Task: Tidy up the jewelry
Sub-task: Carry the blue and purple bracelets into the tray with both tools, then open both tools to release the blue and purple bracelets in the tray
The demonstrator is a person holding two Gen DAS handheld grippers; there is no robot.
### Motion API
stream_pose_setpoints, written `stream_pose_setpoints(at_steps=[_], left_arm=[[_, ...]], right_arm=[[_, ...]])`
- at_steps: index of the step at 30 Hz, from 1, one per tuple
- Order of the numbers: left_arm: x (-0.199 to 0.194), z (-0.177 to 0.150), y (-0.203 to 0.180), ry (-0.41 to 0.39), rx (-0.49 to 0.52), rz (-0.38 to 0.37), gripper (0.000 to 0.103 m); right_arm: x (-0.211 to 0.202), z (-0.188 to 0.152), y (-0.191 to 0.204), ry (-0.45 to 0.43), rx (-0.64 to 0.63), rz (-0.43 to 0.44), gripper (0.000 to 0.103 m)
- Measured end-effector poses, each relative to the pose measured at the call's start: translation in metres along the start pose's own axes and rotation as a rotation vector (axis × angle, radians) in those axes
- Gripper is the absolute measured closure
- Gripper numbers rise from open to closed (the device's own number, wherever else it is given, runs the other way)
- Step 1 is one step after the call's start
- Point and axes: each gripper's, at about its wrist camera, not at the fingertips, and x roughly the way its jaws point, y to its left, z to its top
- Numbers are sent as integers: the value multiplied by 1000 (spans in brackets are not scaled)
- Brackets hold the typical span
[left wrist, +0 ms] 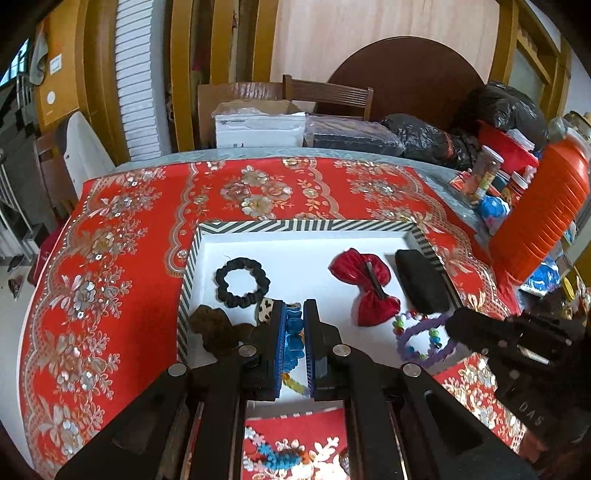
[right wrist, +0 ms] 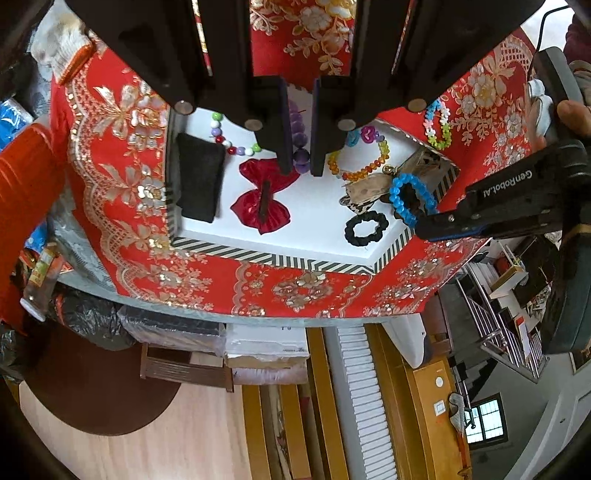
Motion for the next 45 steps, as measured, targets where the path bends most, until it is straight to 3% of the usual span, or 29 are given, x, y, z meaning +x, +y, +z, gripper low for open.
stream_pose_setpoints(at_steps=[7,14,24,30,36,39,41,45], left_arm=[[14,10,5,15,-11,5,86],[29,30,-1,12,-18,-17,86],[88,55,-20,50,-71,-106,86],[127,46,-5,112,-112,-50,86],[136,41,11,139,-154,-8,85],[137,41,14,147,-167,-15,75],[134,40,13,140,-163,-11,68],[127,38,9,135,-152,-17,67]], right_arm=[[34,3,-1,31,83,71,94],[65,-12,-31,118,166,0,94],[80,-24,-25,164,114,-8,94],[82,-25,-23,179,105,0,94],[90,-26,-19,192,99,10,93],[94,-28,-19,197,99,-2,93],[95,-30,-20,204,105,2,89],[90,-31,-21,196,120,16,76]])
